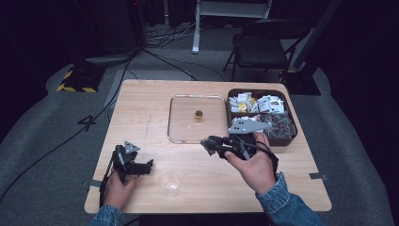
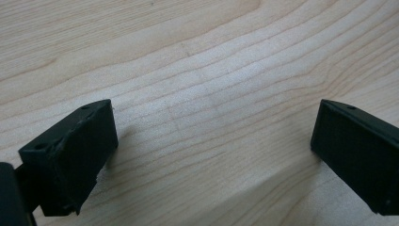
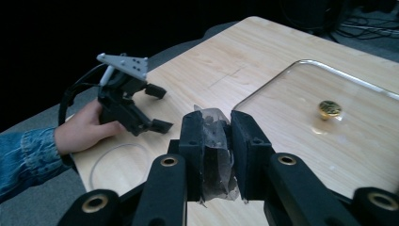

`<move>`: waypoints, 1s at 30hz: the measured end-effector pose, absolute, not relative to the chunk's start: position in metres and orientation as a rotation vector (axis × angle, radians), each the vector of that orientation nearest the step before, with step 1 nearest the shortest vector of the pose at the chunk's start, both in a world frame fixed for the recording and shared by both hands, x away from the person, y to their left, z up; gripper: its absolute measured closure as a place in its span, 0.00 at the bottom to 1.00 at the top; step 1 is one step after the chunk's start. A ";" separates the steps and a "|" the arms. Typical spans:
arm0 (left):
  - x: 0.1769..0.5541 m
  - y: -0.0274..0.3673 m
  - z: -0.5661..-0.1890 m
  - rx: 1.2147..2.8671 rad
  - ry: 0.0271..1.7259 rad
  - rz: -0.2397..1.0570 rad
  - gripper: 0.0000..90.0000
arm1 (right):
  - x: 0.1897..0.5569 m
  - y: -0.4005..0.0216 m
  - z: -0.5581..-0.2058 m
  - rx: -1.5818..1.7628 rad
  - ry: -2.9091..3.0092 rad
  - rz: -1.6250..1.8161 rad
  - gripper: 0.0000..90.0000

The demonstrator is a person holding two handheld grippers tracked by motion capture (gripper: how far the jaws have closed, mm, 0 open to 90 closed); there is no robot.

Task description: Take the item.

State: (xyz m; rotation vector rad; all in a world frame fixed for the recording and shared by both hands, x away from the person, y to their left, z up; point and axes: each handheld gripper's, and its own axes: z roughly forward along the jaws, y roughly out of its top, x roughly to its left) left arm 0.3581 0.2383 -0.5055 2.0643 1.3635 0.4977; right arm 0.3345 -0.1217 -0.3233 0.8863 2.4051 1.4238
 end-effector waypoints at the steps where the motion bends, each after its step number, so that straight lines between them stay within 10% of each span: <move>1: 0.358 0.238 -0.505 2.066 1.364 0.498 0.02 | 0.333 -0.118 -0.325 0.880 2.415 1.427 0.84; 30: 0.358 0.238 -0.505 2.065 1.367 0.501 0.02 | 0.308 -0.055 -0.367 0.717 2.520 1.580 0.84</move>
